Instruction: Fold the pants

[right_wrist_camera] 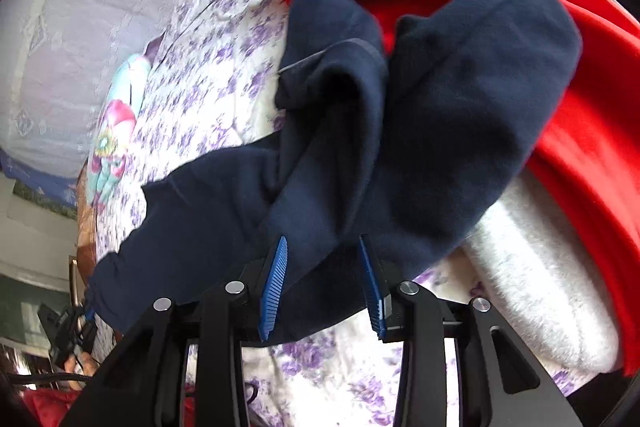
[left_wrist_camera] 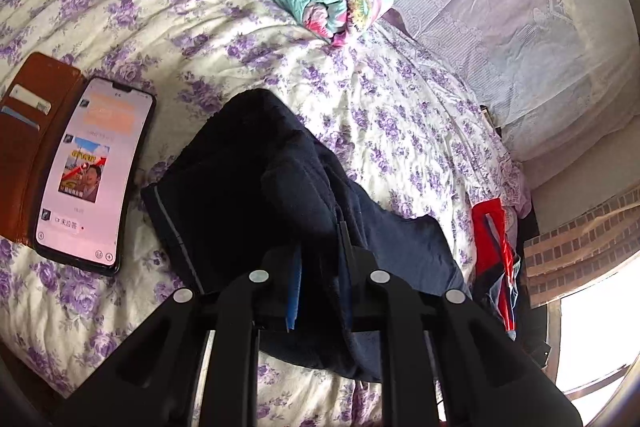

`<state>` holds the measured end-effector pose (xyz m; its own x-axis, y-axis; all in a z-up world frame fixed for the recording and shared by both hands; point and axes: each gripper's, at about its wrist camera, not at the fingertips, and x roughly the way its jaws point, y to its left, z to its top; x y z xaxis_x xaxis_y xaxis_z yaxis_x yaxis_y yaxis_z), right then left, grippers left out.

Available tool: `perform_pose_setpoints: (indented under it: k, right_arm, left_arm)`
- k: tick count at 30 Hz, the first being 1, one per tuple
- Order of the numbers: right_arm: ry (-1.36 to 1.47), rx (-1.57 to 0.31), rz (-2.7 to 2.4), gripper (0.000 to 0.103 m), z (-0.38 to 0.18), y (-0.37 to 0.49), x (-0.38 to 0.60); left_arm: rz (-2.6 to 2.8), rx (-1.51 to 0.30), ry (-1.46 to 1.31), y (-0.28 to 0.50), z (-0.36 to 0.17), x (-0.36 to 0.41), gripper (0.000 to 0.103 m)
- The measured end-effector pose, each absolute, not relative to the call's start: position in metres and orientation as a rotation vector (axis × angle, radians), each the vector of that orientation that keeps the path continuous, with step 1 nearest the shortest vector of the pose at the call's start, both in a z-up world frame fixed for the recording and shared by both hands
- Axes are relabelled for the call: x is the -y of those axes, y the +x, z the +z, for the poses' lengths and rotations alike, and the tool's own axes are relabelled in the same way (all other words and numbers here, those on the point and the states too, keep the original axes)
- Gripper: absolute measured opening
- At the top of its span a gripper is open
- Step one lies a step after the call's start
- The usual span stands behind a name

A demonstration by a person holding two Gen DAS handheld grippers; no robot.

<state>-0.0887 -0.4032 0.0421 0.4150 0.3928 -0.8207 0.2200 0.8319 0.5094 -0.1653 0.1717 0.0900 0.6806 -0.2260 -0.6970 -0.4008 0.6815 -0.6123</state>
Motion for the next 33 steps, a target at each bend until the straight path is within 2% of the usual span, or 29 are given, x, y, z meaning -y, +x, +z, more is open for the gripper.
perform_pose_setpoints:
  k: [3, 4, 5, 6, 11, 16, 17, 18, 20, 23, 25, 27, 33]
  right_arm:
    - [0.752, -1.125, 0.125, 0.037, 0.033, -0.08, 0.414]
    - [0.761, -1.128, 0.145, 0.034, 0.031, -0.076, 0.412]
    - [0.741, -1.138, 0.163, 0.015, 0.029, -0.072, 0.406]
    - [0.702, -1.136, 0.175, 0.002, 0.03, -0.071, 0.399]
    - [0.604, -1.025, 0.313, 0.002, 0.08, -0.042, 0.377]
    - [0.477, -0.845, 0.327, 0.002, 0.135, 0.076, 0.368]
    - [0.451, -0.834, 0.305, 0.003, 0.135, 0.098, 0.365]
    - [0.432, -0.839, 0.286, 0.018, 0.133, 0.119, 0.36]
    - [0.458, -0.913, 0.21, 0.046, 0.123, 0.146, 0.354]
    - [0.504, -0.88, 0.27, 0.045, 0.12, 0.13, 0.343]
    - [0.405, -0.887, 0.264, 0.045, 0.114, 0.11, 0.335]
    - [0.345, -0.912, 0.255, 0.045, 0.104, 0.095, 0.333]
    - [0.343, -1.004, 0.207, 0.047, 0.069, 0.051, 0.353]
  left_arm:
    - [0.115, -0.853, -0.877, -0.164, 0.081, -0.174, 0.014]
    - [0.115, -0.852, -0.883, -0.163, 0.08, -0.175, 0.014]
    - [0.111, -0.848, -0.89, -0.162, 0.081, -0.175, 0.014]
    - [0.105, -0.839, -0.898, -0.161, 0.083, -0.175, 0.014]
    - [0.061, -0.765, -0.885, -0.139, 0.114, -0.174, 0.014]
    - [0.091, -0.631, -0.815, -0.049, 0.152, -0.202, 0.014]
    - [0.138, -0.609, -0.798, -0.03, 0.155, -0.21, 0.015]
    - [0.187, -0.609, -0.793, -0.012, 0.153, -0.218, 0.019]
    - [0.285, -0.733, -0.884, 0.023, 0.13, -0.234, 0.029]
    - [0.177, -0.802, -0.98, 0.025, 0.111, -0.228, 0.041]
    - [0.151, -0.811, -0.845, 0.008, 0.117, -0.213, 0.06]
    - [0.143, -0.824, -0.739, -0.016, 0.119, -0.203, 0.065]
    - [0.133, -0.931, -0.796, -0.108, 0.087, -0.206, 0.065]
